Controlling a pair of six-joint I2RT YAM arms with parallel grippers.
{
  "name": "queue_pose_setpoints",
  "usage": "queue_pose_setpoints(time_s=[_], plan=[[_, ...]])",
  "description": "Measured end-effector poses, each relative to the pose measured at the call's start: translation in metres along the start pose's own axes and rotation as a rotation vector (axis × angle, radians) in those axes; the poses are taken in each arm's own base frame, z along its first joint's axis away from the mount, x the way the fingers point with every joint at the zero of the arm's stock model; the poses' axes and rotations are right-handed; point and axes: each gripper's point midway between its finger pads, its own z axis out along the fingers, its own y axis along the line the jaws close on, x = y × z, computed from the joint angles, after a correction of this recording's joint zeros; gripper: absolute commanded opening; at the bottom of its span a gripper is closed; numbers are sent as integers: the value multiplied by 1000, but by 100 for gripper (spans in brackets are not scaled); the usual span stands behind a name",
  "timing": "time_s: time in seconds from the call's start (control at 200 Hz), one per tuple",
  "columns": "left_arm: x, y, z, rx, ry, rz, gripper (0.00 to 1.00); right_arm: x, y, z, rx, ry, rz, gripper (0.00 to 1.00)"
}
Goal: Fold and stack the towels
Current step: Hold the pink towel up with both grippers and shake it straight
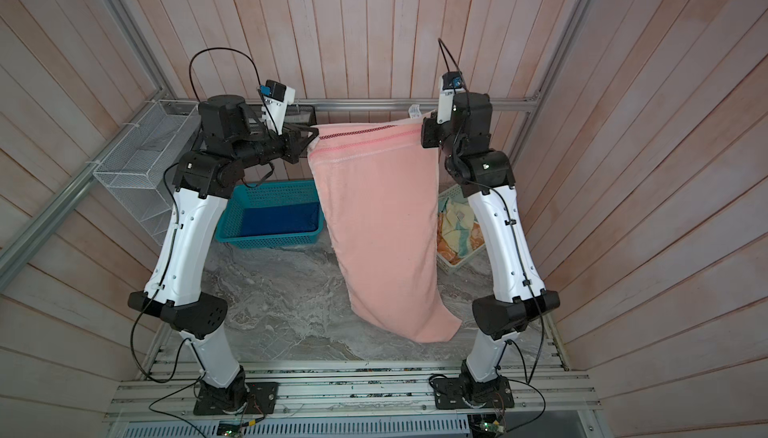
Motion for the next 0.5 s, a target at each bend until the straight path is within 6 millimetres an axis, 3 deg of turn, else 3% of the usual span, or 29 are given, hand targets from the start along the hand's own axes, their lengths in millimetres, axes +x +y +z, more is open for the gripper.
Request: queue_pose_setpoints(time_s=[0.085,0.19,0.34,0.5], plan=[[3,4,6,7,1,6,0,-3,1,-3,-8,-11,5,0],[0,-3,-2,23,-31,31,0,-16,2,-25,-24,-57,14,0],[-7,-29,-33,43,-95,70,0,-40,13,-81,-63,-154,21,0],[-42,-92,-97,99,-256,164,0,-81,42,-164,-145,-309,23,0]])
